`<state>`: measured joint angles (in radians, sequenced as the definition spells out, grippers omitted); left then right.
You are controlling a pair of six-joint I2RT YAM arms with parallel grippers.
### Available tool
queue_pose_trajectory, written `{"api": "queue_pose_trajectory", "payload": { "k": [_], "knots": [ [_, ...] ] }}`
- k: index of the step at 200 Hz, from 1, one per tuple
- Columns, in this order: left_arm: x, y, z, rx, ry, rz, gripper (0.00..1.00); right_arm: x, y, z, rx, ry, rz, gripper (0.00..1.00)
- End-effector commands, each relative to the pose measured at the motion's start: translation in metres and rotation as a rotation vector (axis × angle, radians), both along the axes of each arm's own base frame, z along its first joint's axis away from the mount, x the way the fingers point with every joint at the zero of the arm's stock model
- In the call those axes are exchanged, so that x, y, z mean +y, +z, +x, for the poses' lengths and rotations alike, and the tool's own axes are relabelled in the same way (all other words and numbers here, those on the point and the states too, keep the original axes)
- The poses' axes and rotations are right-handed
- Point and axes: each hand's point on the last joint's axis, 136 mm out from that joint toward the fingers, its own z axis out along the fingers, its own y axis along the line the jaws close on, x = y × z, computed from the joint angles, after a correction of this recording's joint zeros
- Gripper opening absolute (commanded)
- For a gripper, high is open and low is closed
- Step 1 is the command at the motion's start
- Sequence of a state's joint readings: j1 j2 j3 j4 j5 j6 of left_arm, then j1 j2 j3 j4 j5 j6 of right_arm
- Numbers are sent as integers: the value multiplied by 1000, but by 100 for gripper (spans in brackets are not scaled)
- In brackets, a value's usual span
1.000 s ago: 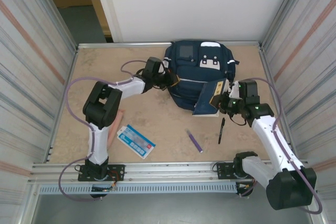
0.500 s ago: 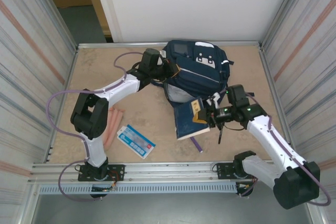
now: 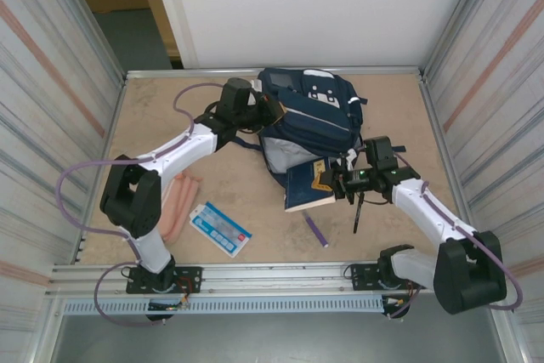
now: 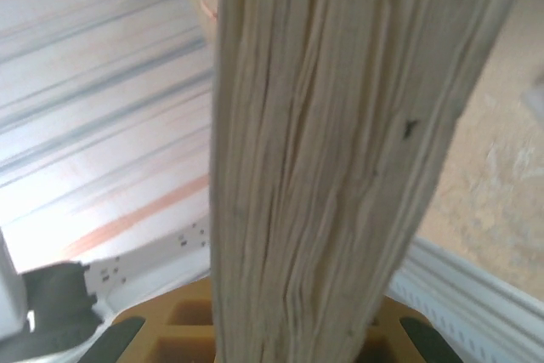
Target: Pack books, pencil case, and school supplies into a backpack
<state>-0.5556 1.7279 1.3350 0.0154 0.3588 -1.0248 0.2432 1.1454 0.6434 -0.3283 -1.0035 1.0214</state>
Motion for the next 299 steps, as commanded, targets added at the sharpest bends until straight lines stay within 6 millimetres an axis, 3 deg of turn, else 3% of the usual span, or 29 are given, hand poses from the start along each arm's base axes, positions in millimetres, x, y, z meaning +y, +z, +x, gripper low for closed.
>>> {"api": "queue_pose_trajectory", "payload": {
  "k": [1,27,62,85,114,137,173,189,200,210,233,265,285,299],
  "knots": [
    [10,72,-14,-162,-29,-87,0,-5,35,43,-286,-89,-11,0],
    [31,60,-19,-127,-13,-52,0,-13,74,55,-635,-116,-72,0],
    [39,40,-34,-108,-107,-17,0,2,96,53,-810,-73,-37,0],
    [37,34,-51,-177,-236,63,44,23,90,52,-830,-20,-6,0],
    [71,20,-56,-343,-219,364,98,33,87,55,-845,-7,3,0],
    [98,7,-52,-619,-154,691,99,35,90,54,-849,11,16,0],
    [59,-19,-65,-1048,-387,904,99,40,91,53,-825,45,35,0],
    [57,-35,-50,-1094,-409,1094,99,44,93,52,-817,65,47,0],
    [62,-45,-34,-1037,-409,1225,99,46,94,52,-811,75,50,0],
    [67,-47,-21,-963,-385,1261,98,48,94,51,-812,82,50,0],
    [59,-46,-14,-997,-379,1224,77,51,92,50,-805,98,36,0],
    [32,-29,-32,-1167,-427,1076,28,45,75,50,-766,84,-41,0],
    [24,-21,-36,-1197,-470,1052,0,35,49,57,-686,46,-148,0],
    [23,-10,-33,-1214,-441,1068,0,35,32,56,-614,58,-167,0]
  ]
}}
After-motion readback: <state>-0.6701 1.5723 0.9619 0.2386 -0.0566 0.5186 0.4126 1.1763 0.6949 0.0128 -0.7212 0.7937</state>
